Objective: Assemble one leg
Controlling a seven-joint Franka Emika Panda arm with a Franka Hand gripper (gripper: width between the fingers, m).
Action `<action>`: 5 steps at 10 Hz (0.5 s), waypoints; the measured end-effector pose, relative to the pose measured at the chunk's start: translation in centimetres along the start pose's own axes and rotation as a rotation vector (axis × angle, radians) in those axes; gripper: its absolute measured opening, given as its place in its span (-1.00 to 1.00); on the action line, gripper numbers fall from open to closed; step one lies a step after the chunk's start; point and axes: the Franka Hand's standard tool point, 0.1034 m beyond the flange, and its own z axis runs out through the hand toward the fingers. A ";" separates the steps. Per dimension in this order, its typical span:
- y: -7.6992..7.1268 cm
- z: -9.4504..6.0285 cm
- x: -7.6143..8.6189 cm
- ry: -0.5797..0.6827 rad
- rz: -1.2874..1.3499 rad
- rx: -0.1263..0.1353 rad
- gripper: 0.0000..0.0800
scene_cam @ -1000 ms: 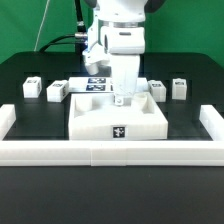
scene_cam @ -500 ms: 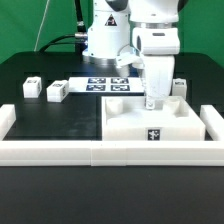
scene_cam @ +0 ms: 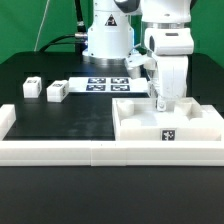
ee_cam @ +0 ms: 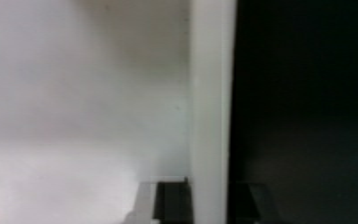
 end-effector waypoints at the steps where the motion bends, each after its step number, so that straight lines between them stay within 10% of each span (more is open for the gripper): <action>1: 0.0 0.0 0.0 0.000 0.000 0.000 -0.85; 5: 1.5 0.0 0.2 -0.006 0.008 -0.002 -0.85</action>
Offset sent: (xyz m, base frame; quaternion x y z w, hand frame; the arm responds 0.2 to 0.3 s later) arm 0.0223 0.0083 0.0000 -0.0025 -0.0081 0.0072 0.9999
